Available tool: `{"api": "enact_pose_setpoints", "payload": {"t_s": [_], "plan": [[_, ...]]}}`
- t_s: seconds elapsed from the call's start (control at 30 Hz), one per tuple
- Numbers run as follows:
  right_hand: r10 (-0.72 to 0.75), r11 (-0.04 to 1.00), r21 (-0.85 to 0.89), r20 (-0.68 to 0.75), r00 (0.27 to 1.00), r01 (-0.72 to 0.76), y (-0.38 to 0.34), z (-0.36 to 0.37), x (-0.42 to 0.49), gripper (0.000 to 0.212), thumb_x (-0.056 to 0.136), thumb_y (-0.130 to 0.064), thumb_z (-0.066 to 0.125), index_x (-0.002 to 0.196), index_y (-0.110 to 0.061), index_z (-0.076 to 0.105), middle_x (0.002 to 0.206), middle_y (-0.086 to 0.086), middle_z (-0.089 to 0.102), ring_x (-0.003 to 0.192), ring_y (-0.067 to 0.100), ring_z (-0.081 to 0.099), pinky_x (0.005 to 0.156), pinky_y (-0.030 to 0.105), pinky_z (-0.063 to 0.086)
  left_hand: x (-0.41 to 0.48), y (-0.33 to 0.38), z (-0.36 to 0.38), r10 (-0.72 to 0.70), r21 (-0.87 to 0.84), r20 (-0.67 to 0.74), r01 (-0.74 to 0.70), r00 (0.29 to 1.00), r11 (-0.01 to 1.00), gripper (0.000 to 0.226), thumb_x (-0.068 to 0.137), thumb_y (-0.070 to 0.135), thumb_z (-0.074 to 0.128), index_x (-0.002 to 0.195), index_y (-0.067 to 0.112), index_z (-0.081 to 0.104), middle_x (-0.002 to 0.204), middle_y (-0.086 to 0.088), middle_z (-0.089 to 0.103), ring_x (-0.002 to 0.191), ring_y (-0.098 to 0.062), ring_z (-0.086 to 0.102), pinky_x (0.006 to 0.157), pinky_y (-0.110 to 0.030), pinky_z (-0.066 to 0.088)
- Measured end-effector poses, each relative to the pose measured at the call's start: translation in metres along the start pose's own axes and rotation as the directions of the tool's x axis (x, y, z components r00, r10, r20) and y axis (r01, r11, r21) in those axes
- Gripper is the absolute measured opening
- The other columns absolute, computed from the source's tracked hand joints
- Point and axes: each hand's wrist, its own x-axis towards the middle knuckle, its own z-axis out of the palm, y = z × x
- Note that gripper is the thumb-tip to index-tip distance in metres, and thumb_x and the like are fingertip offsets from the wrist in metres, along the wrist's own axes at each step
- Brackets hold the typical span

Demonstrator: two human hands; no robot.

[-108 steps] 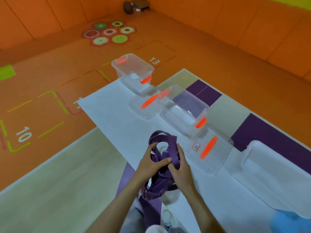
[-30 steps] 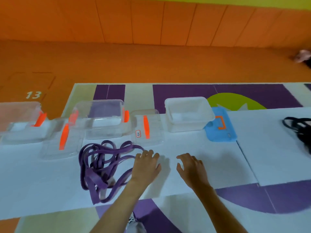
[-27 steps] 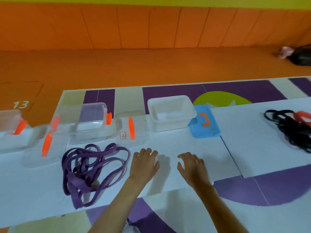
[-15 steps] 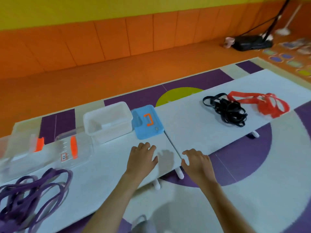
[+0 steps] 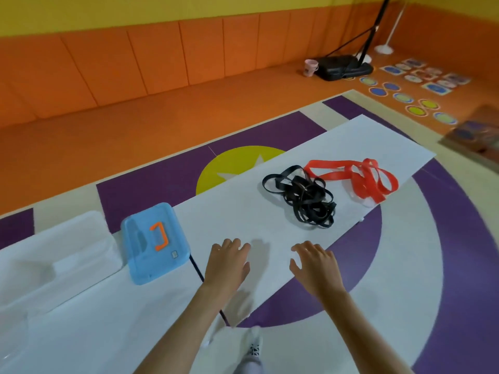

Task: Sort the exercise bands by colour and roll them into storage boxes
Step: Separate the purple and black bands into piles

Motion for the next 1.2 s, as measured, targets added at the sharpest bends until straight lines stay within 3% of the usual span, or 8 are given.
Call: {"api": "enact_pose_setpoints", "payload": {"t_s": [0.2,0.53,0.6,0.7,0.9,0.97,1.07,1.2], "plan": [[0.043,0.999,0.001,0.093,0.995,-0.043,0.064,-0.005,0.087,0.043,0.095,-0.040,0.066,0.135,-0.025,0.063,0.133,-0.003,0.064,0.113,0.023,0.067,0.088,0.041,0.057,0.105,0.044,-0.002,0.066,-0.091,0.098,-0.058,0.993,0.994,0.045,0.105,0.038,0.052,0.148,0.022,0.048,0.142,-0.004,0.054,0.128,-0.027,0.051,0.101,-0.042,0.043],[0.024,0.995,0.090,0.268,0.963,-0.049,0.173,0.022,0.224,0.058,0.089,-0.033,0.069,0.144,-0.030,0.051,0.145,-0.001,0.051,0.119,0.026,0.059,0.096,0.042,0.054,0.245,0.094,0.019,-0.041,-0.228,0.211,0.090,0.977,0.970,0.073,0.097,0.046,0.063,0.160,0.033,0.027,0.157,-0.003,0.034,0.130,-0.032,0.049,0.099,-0.045,0.044],[0.009,0.987,0.148,0.345,0.938,-0.064,0.195,0.035,0.257,0.063,0.090,-0.030,0.069,0.149,-0.032,0.045,0.152,-0.001,0.042,0.128,0.028,0.052,0.102,0.045,0.051,0.276,0.102,0.032,-0.102,-0.353,0.286,0.204,0.953,0.913,0.086,0.091,0.050,0.068,0.162,0.038,0.020,0.166,-0.005,0.021,0.136,-0.036,0.046,0.103,-0.048,0.046],[-0.031,0.972,0.219,0.463,0.886,-0.080,0.227,0.059,0.298,0.075,0.090,-0.029,0.071,0.155,-0.035,0.035,0.162,0.003,0.025,0.139,0.036,0.042,0.109,0.052,0.047,0.315,0.120,0.048,-0.155,-0.548,0.442,0.402,0.884,0.734,0.106,0.082,0.053,0.076,0.163,0.046,0.008,0.174,-0.005,-0.006,0.149,-0.044,0.034,0.114,-0.055,0.042],[-0.163,0.951,0.301,0.676,0.719,-0.067,0.262,0.094,0.359,0.107,0.083,-0.032,0.080,0.162,-0.045,0.010,0.173,0.009,-0.007,0.152,0.045,0.022,0.117,0.060,0.037,0.374,0.154,0.062,-0.358,-0.546,0.550,0.649,0.754,0.529,0.126,0.077,0.041,0.087,0.163,0.052,-0.005,0.170,-0.007,-0.029,0.155,-0.049,0.020,0.114,-0.055,0.039],[-0.226,0.945,0.326,0.716,0.661,-0.029,0.265,0.105,0.375,0.116,0.076,-0.037,0.084,0.160,-0.051,0.004,0.173,0.011,-0.002,0.155,0.046,0.013,0.121,0.063,0.030,0.391,0.158,0.069,-0.430,-0.508,0.580,0.719,0.692,0.474,0.133,0.073,0.040,0.090,0.160,0.057,-0.010,0.170,-0.006,-0.031,0.155,-0.049,0.020,0.115,-0.057,0.040],[-0.295,0.927,0.376,0.737,0.608,-0.006,0.270,0.117,0.388,0.120,0.072,-0.040,0.087,0.158,-0.057,0.005,0.165,0.015,0.012,0.150,0.046,0.018,0.119,0.061,0.032,0.408,0.159,0.081,-0.456,-0.512,0.621,0.771,0.637,0.379,0.143,0.067,0.037,0.095,0.158,0.059,-0.012,0.169,-0.005,-0.029,0.155,-0.047,0.022,0.119,-0.058,0.039],[-0.471,0.833,0.551,0.663,0.581,0.047,0.276,0.131,0.398,0.114,0.067,-0.036,0.087,0.154,-0.055,0.015,0.147,-0.009,0.039,0.143,0.036,0.029,0.115,0.054,0.041,0.411,0.156,0.102,-0.375,-0.554,0.611,0.715,0.697,0.427,0.148,0.058,0.036,0.097,0.160,0.054,-0.009,0.165,0.005,-0.023,0.151,-0.043,0.031,0.115,-0.052,0.047]]}}
